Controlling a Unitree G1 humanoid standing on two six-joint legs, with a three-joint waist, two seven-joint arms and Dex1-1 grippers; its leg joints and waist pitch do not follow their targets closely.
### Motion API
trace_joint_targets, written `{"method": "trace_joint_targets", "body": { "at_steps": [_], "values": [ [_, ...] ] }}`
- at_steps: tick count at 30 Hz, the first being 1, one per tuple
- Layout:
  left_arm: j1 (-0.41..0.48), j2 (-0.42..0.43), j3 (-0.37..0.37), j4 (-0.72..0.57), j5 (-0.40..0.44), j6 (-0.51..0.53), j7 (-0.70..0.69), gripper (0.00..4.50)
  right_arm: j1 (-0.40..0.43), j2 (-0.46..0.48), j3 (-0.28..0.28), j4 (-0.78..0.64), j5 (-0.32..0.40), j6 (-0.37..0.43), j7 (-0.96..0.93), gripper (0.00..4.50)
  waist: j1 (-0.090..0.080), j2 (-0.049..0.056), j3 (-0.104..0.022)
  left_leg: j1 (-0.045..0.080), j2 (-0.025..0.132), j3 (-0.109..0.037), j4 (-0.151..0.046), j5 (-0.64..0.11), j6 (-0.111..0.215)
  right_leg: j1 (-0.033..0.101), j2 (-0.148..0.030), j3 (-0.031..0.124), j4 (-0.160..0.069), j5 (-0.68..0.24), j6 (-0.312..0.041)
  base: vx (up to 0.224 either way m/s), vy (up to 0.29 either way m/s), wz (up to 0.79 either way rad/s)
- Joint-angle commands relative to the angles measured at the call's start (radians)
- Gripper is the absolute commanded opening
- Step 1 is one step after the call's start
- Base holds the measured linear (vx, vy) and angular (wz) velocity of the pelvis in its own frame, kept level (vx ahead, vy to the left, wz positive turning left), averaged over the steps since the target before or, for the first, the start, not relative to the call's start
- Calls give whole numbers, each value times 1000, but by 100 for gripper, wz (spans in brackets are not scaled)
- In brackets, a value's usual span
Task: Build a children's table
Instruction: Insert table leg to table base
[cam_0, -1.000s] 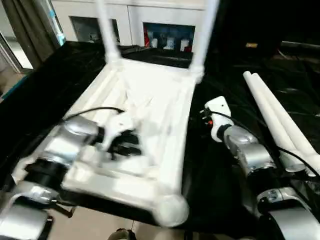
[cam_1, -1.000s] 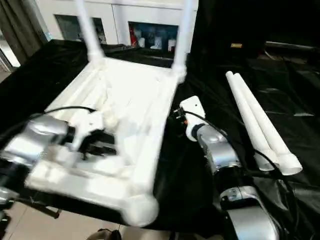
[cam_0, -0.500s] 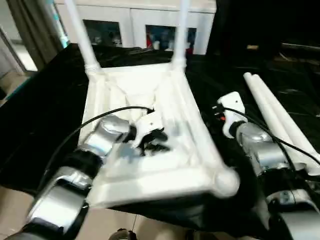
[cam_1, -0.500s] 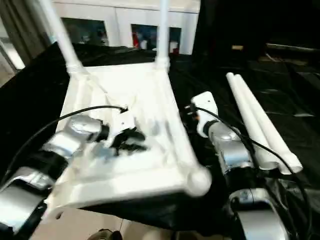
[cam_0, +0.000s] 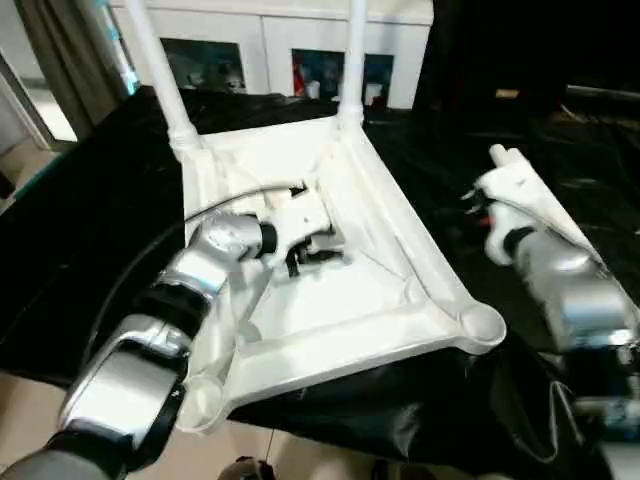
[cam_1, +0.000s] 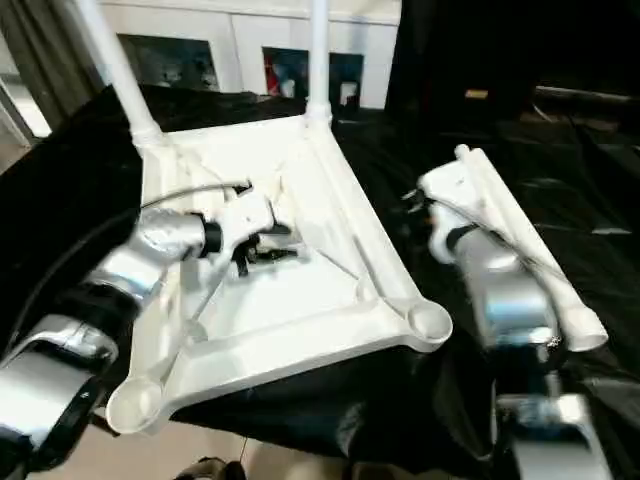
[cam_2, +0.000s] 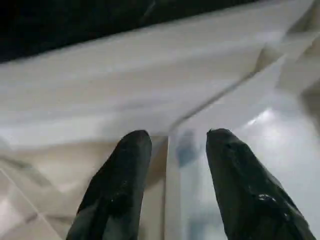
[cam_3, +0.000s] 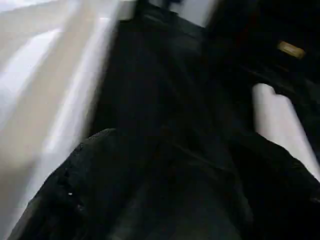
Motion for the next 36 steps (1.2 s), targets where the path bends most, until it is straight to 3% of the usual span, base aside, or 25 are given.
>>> {"method": "trace_joint_targets", "body": {
  "at_steps": [1,3,4,8,10,11,14,15,28,31,32,36],
  "values": [
    [62,41,19,-196,-92,125,-93,220,-77,-56,-70,136,29,60,-27,419,2,-12,-97,23,17,-8,-61,-216,34,73,-33,24,-61,-173,-276,0,0,0],
    [91,62,22,-291,-133,190,-124,220,-123,-96,-63,236,5,82,-32,445,0,-12,-91,28,18,-5,-59,-229,17,64,-29,23,-67,-222,-279,0,0,0],
    [100,71,22,-321,-145,212,-133,220,-142,-113,-51,277,-8,99,-27,445,2,-8,-89,29,14,-2,-58,-240,15,60,-24,22,-70,-246,-267,0,0,0],
    [135,101,19,-416,-162,279,-167,220,-198,-150,-28,367,-42,148,-8,445,2,-21,-88,25,15,-4,-59,-242,9,65,-28,20,-70,-291,-236,0,0,0],
    [144,109,17,-437,-163,291,-173,220,-211,-157,-24,385,-43,166,4,445,3,-18,-86,20,14,-3,-58,-228,12,64,-25,20,-72,-298,-225,0,0,0],
    [169,128,15,-494,-170,332,-177,220,-240,-173,-20,441,-26,200,40,445,2,-22,-87,21,13,-2,-57,-226,13,63,-24,21,-71,-294,-222,0,0,0],
    [197,148,12,-567,-185,395,-170,220,-280,-183,-35,544,4,212,65,445,-4,-21,-87,17,15,-4,-57,-223,16,64,-24,18,-66,-285,-237,0,0,0],
    [203,153,9,-585,-189,409,-167,220,-288,-186,-31,573,0,215,77,445,-4,-19,-85,21,16,-2,-56,-236,15,59,-24,18,-68,-298,-238,0,0,0],
    [217,160,-6,-673,-212,507,-171,220,-289,-182,-19,711,13,249,153,445,2,-19,-85,19,14,-1,-54,-238,16,60,-23,17,-71,-304,-240,0,0,0],
    [215,158,-7,-684,-214,520,-168,220,-289,-178,-25,720,19,256,175,445,1,-20,-85,18,14,-2,-55,-239,13,60,-22,16,-70,-310,-234,0,0,0],
    [216,160,-6,-688,-215,522,-169,220,-288,-174,-21,703,21,270,180,445,1,-13,-84,18,14,-4,-55,-240,13,60,-23,16,-69,-310,-234,0,0,0],
    [214,162,-7,-694,-219,528,-167,220,-290,-168,-10,683,25,285,193,445,0,-16,-86,19,15,-3,-55,-233,17,60,-22,16,-69,-286,-242,0,0,0]
  ]
}}
